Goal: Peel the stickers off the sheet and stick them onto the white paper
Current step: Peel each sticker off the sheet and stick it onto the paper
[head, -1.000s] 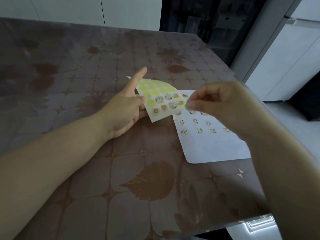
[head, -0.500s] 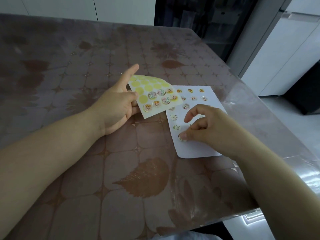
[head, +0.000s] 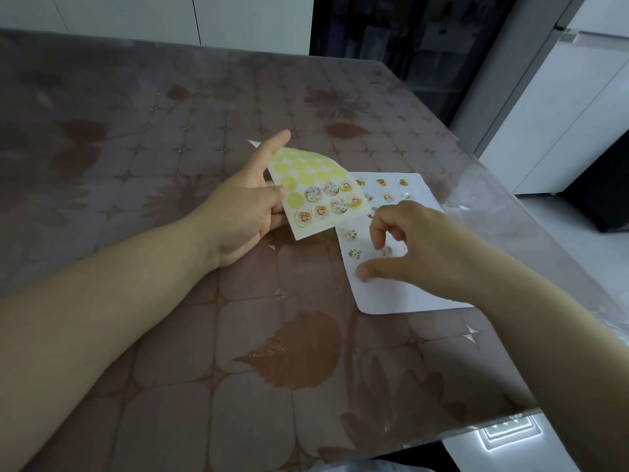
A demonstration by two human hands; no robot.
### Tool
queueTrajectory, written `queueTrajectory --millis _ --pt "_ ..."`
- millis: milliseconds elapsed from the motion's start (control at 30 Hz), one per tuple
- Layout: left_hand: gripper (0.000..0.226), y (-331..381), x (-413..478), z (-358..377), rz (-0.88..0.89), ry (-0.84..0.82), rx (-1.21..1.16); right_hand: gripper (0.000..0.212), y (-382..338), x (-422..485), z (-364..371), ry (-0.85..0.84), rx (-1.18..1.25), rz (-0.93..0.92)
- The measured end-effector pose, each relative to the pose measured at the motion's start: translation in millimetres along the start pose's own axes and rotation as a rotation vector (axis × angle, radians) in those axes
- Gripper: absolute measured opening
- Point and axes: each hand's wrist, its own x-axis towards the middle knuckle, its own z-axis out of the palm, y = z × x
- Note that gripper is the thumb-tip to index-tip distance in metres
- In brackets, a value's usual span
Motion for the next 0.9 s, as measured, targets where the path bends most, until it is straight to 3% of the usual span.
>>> queueTrajectory --millis 167,333,500,567,733,900 --pt "0.065 2 0 2 -0.007 0.001 -0.026 0.009 -18 12 -1 0.302 0.059 -0.228" --pt "0.063 5 -3 2 -0.023 -0.031 -0.003 0.030 -18 40 20 0.476 -0.004 -0.254" --pt "0.064 2 -2 2 0.007 -0.087 0.035 0.015 -16 42 28 0.586 0.072 -0.343" --pt "0.070 0 -2 2 0.036 -0.117 0.114 0.017 -15 42 29 0.598 0.111 -0.369" --pt "0.048 0 -3 3 0.031 -0.149 0.163 0.012 -16 39 26 0.474 0.391 -0.213" --pt "0.042 -2 -3 2 0.003 -0.119 0.172 0.011 -13 34 12 0.435 0.629 -0.151"
